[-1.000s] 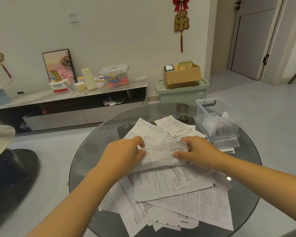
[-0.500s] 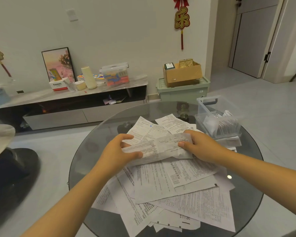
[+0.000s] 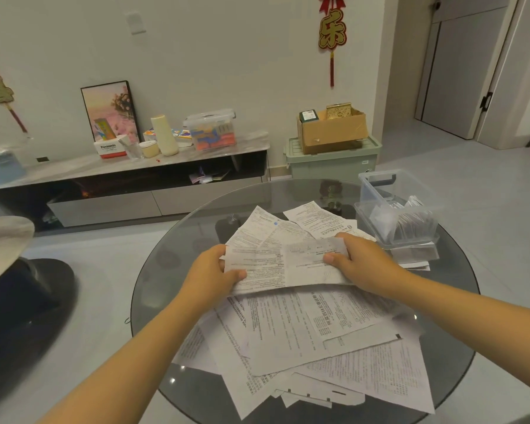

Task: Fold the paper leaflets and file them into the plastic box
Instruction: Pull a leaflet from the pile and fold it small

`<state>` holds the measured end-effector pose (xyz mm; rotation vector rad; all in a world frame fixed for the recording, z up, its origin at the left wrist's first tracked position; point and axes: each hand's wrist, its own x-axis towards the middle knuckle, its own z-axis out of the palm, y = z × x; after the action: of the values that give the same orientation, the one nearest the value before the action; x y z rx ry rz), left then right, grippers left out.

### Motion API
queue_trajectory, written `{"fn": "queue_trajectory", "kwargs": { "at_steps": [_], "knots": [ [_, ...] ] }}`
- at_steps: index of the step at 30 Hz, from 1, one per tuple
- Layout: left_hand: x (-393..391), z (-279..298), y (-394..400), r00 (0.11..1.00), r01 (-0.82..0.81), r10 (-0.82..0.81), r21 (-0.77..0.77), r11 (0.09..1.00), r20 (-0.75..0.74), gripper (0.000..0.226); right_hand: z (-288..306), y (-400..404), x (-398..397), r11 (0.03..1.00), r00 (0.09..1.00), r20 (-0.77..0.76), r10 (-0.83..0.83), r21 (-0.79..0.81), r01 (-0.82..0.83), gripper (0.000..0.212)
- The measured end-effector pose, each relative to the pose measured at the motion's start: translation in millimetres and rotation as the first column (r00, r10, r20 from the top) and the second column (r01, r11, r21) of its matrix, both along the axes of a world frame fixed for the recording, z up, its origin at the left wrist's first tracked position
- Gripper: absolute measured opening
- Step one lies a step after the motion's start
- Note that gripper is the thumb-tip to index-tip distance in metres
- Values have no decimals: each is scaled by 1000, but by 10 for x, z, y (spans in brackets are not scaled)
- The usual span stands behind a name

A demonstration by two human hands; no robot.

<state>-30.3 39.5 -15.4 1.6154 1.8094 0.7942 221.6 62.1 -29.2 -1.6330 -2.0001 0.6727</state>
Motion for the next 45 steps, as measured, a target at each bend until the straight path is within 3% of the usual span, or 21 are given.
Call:
{"fn": "queue_trajectory", "kwargs": {
  "at_steps": [5,10,12,15,18,20,23,25,28,32,37,40,45],
  "knots": [
    [55,-83,-28,981,36,-46,-55,998,-189,53,-42,-81,-48,999,945,322,51,-18,-48,34],
    [97,-135,-27,946,84,-102,-71,994,-307,86,-78,-45,26,998,958,283,48,35,-60,66],
    [98,-162,-21,918,90,-103,-53,995,-383,82,-91,-28,34,994,944,319,80,48,-100,60],
    [130,-189,-31,860,148,-116,26,989,-498,60,-94,-7,22,989,921,368,127,28,-147,46],
    [230,-194,-63,834,282,-210,68,957,-510,32,-65,-5,19,983,892,433,131,60,-174,45],
    [304,-203,-99,817,355,-303,14,935,-491,36,-51,-16,27,979,883,452,125,90,-185,45],
    [362,-232,-98,780,400,-350,-17,916,-519,42,-26,-54,41,973,900,419,121,131,-192,38],
    [351,-230,-84,801,389,-334,8,921,-496,36,7,-101,44,974,925,354,137,122,-191,32],
    [311,-210,-78,801,435,-373,26,900,-469,31,45,-189,43,979,960,198,199,9,-205,23],
    [313,-163,-166,750,562,-517,-15,827,-412,35,53,-245,37,964,962,103,255,-108,-244,14],
    [344,-160,-234,707,613,-609,-119,781,-359,55,124,-230,126,899,947,-13,322,-307,-310,19],
    [350,-155,-237,676,625,-631,-157,764,-380,64,215,-248,173,833,910,3,415,-403,-379,30],
    [349,-141,-230,674,630,-644,-172,757,-363,67,230,-255,226,812,886,15,464,-408,-418,32]
  ]
}}
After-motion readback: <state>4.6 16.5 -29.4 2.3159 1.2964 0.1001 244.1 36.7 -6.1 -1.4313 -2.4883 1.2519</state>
